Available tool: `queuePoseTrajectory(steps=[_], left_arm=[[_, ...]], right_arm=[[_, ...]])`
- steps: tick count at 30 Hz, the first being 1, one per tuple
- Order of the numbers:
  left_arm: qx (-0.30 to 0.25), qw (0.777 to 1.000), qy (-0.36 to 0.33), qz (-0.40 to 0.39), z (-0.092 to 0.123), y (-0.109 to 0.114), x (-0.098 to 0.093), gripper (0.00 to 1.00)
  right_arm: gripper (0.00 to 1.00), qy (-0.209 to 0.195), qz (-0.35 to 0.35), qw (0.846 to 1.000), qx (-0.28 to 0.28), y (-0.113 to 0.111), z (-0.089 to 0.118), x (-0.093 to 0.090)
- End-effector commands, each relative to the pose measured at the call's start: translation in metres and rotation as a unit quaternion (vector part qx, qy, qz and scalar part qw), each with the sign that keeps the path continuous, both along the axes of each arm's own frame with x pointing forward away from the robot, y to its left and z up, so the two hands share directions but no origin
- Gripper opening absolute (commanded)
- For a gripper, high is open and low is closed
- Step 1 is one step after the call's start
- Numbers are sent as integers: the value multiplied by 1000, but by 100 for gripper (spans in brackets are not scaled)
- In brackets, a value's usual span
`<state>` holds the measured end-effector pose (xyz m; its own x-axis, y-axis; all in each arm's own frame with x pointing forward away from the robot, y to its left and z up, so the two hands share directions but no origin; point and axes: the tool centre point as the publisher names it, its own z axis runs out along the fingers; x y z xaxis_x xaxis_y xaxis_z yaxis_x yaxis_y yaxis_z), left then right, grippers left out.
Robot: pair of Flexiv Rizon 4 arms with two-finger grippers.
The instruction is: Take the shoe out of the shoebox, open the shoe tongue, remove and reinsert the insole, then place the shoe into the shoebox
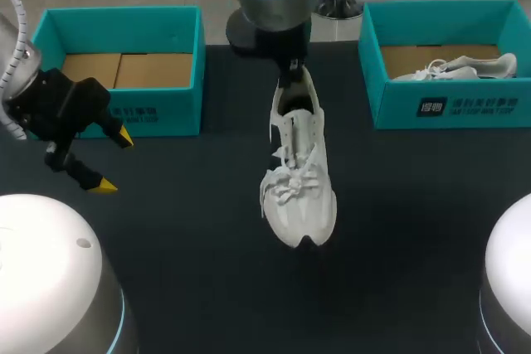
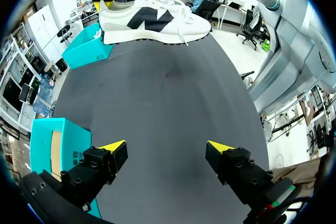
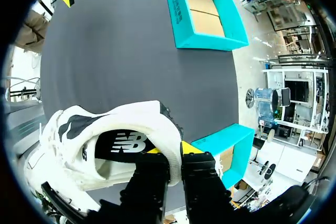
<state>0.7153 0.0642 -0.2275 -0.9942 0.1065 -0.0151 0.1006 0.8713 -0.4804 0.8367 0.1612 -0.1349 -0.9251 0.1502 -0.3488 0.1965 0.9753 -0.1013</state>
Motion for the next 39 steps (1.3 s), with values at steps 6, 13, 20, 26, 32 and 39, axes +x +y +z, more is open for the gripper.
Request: queuePoseTrajectory(steps=[6,13,20,26,32,39], left_arm=[[1,1000,0,0,0,0,0,100],[1,1000,0,0,0,0,0,100],[1,1000,0,0,0,0,0,100],[1,1000,0,0,0,0,0,100],[1,1000,0,0,0,0,0,100],[1,1000,0,0,0,0,0,100]], right_arm=[[0,16,5,1000,-7,15,23,8],[0,16,5,1000,-7,15,23,8],[0,16,5,1000,-7,15,23,8],[0,-21,-16,999,-20,-79,38,69],[0,-35,-28,998,-40,-188,59,142],[0,-49,-48,996,-54,-276,72,199]])
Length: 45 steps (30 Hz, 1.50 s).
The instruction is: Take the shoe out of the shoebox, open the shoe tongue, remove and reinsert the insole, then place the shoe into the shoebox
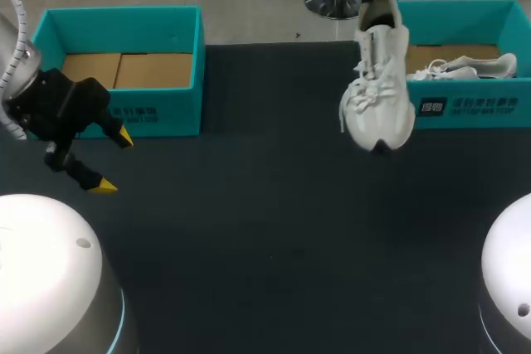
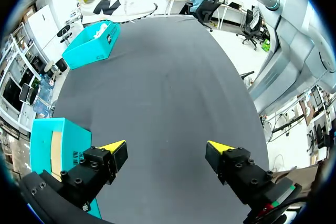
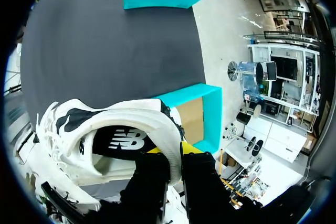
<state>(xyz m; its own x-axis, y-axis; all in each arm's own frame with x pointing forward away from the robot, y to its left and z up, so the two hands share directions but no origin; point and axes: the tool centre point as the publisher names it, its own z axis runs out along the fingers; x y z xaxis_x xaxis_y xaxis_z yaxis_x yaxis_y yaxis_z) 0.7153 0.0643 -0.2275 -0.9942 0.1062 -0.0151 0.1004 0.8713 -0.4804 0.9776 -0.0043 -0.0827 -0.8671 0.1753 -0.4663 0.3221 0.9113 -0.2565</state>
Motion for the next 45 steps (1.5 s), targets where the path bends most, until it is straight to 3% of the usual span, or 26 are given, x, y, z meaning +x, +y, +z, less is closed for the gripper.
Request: queuePoseTrajectory(steps=[1,4,25,28,37,45], left_arm=[[1,1000,0,0,0,0,0,100],[1,1000,0,0,0,0,0,100],[1,1000,0,0,0,0,0,100],[1,1000,0,0,0,0,0,100],[1,1000,0,0,0,0,0,100],[1,1000,0,0,0,0,0,100]], right_arm=[[0,1,8,999,34,-118,20,62],[0,15,0,999,29,-141,19,77],[0,5,-4,1000,26,-145,16,79],[0,-3,-6,1000,25,-162,14,96],[0,-25,-11,999,20,-234,14,168],[0,8,-46,999,25,-289,6,211]])
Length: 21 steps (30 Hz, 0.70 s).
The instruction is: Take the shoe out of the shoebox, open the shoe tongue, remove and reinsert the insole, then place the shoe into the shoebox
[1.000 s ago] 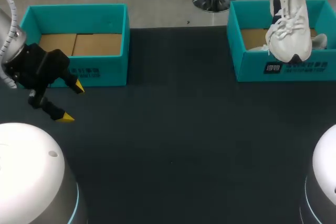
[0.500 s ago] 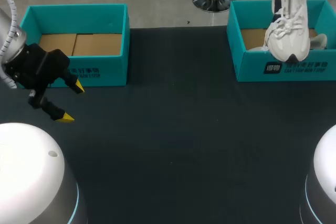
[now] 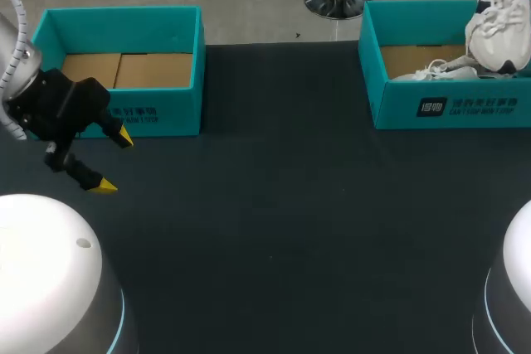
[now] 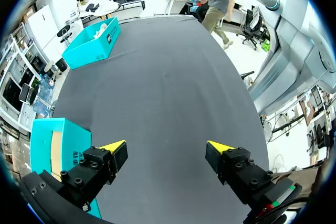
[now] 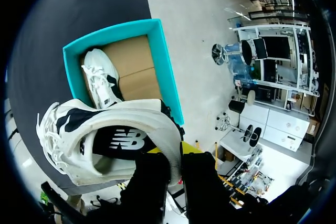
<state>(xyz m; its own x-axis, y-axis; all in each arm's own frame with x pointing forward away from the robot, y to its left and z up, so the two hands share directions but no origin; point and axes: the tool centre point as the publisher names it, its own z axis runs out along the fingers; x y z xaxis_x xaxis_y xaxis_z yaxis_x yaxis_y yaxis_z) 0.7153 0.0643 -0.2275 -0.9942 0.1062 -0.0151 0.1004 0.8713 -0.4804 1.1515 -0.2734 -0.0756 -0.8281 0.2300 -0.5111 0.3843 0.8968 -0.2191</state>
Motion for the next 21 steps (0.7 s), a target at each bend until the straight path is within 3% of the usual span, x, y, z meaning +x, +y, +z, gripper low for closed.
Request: queuePoseTrajectory(steps=[1,16,18,21], left_arm=[[1,1000,0,0,0,0,0,100],[1,1000,0,0,0,0,0,100],[1,1000,0,0,0,0,0,100],[1,1000,0,0,0,0,0,100]], right_arm=[[0,32,-21,999,18,-24,-3,40],[0,36,-29,998,33,-31,-4,44],[0,68,-111,991,37,-28,-10,38],[0,62,-223,972,42,-20,-13,26]])
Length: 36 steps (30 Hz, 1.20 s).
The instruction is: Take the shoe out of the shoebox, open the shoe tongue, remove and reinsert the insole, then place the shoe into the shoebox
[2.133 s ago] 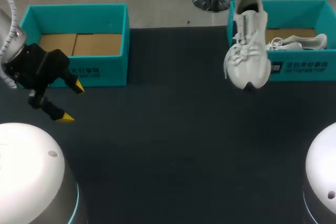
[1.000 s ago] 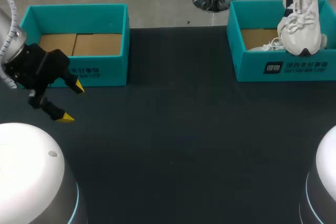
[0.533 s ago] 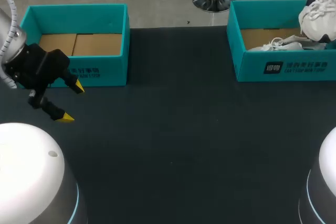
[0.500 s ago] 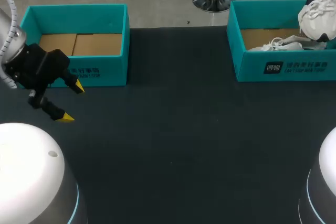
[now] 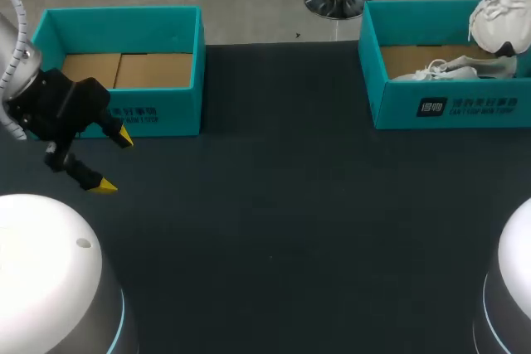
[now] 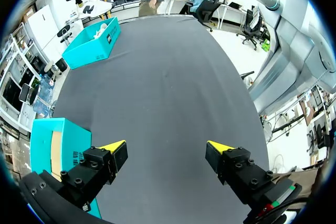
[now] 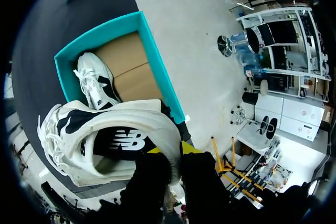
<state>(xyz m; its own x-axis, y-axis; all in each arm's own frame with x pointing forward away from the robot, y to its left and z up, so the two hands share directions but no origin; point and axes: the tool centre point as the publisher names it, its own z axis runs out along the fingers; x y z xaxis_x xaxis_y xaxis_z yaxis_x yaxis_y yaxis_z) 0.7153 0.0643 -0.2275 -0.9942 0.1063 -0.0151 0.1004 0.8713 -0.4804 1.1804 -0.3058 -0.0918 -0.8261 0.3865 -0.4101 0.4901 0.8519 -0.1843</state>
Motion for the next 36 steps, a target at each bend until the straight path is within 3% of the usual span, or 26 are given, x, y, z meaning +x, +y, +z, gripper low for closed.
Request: queuePoseTrajectory(steps=[1,6,14,16,32,34,36], left_arm=[[1,1000,0,0,0,0,0,100],[1,1000,0,0,0,0,0,100],[1,1000,0,0,0,0,0,100],[1,1000,0,0,0,0,0,100],[1,1000,0,0,0,0,0,100],[1,1000,0,0,0,0,0,100],[1,1000,0,0,0,0,0,100]], right_arm=[[0,23,-179,984,13,17,3,-6],[0,11,-291,956,44,24,-12,-19],[0,-36,-391,914,98,20,-29,-32],[0,-50,-389,916,88,21,-32,-35],[0,-50,-389,916,88,21,-32,-35],[0,-19,-414,907,74,16,-42,-37],[0,-25,-444,891,95,12,-46,-40]])
